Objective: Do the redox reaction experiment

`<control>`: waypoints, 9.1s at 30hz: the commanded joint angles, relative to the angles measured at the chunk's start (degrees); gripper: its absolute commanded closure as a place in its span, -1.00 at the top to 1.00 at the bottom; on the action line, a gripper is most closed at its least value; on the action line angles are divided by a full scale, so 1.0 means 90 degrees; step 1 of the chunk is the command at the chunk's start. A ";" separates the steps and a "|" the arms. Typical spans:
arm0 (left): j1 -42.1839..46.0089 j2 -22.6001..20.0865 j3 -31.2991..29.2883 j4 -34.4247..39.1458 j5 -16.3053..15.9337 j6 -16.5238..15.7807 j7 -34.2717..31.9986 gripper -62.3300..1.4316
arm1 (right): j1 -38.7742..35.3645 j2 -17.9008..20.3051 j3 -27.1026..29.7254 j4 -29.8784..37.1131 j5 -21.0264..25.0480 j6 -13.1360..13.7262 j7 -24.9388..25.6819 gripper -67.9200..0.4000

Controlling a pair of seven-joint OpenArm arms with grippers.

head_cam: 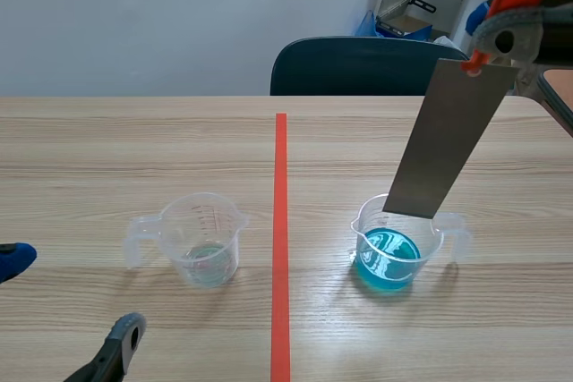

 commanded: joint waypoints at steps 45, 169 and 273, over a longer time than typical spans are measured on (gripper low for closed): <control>-0.0019 0.0034 0.0032 0.0027 0.0002 -0.0012 -0.0085 1.00 | 0.0090 0.0068 0.0095 0.0019 0.0136 0.0044 0.0087 -0.97; -0.0019 0.0034 0.0034 0.0027 0.0005 -0.0015 -0.0087 1.00 | 0.3932 -0.6210 -0.3206 -0.0585 0.1428 0.0044 -0.6506 -0.97; -0.0019 0.0034 0.0034 0.0027 0.0002 -0.0015 -0.0087 1.00 | 0.4039 -0.6611 -0.3203 -0.0602 0.1545 0.0044 -0.7004 -0.97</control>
